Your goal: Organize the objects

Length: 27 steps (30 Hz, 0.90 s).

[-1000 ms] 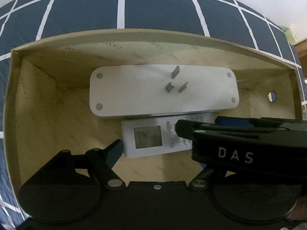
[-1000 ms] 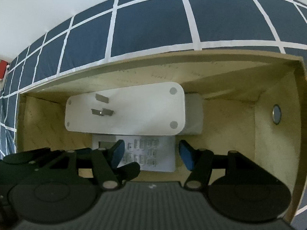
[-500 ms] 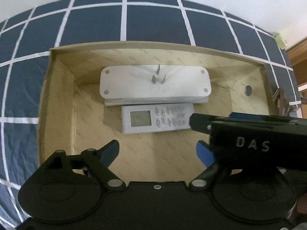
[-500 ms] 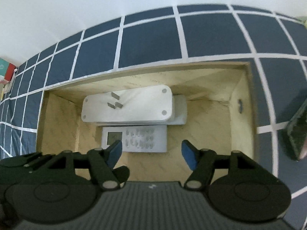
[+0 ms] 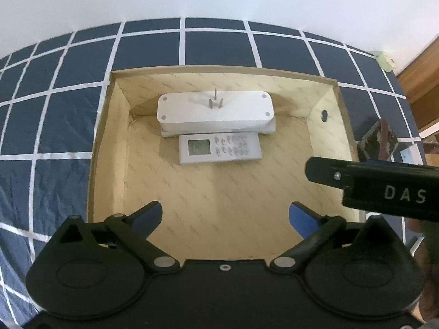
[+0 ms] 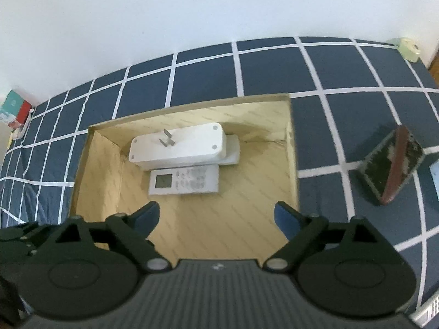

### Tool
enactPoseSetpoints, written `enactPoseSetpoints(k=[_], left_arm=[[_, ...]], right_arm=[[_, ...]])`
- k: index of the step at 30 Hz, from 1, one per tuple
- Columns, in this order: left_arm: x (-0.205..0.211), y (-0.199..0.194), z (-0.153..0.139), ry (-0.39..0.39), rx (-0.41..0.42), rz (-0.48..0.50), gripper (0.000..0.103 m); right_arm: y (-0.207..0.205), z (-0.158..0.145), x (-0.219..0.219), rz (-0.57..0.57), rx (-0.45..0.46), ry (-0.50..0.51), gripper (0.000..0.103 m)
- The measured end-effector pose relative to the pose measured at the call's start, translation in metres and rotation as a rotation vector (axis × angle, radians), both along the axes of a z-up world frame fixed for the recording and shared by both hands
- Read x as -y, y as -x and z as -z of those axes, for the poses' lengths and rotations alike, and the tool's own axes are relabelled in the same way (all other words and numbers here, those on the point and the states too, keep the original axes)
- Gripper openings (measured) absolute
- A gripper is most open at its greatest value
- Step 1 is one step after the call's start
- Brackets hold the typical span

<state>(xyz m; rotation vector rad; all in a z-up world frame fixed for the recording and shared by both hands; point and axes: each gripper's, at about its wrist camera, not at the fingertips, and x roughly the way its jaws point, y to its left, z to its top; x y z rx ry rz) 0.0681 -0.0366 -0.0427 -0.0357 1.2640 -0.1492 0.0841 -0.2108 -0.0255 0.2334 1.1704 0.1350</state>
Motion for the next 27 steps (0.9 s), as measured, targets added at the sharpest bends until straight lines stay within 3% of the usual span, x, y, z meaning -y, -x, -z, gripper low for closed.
enactPoseSetpoints(k=[10,27], left_arm=[[0.033,0.04,-0.013,-0.051,0.025,-0.008,0.103],[0.15,0.118,-0.005,-0.083,0.007,-0.115,0.103]], right_arm=[[0.042,-0.011,0.038,0.009,0.021,-0.003,0.103],[0.104,-0.009,0.153,-0.112,0.0,0.013,0.103]])
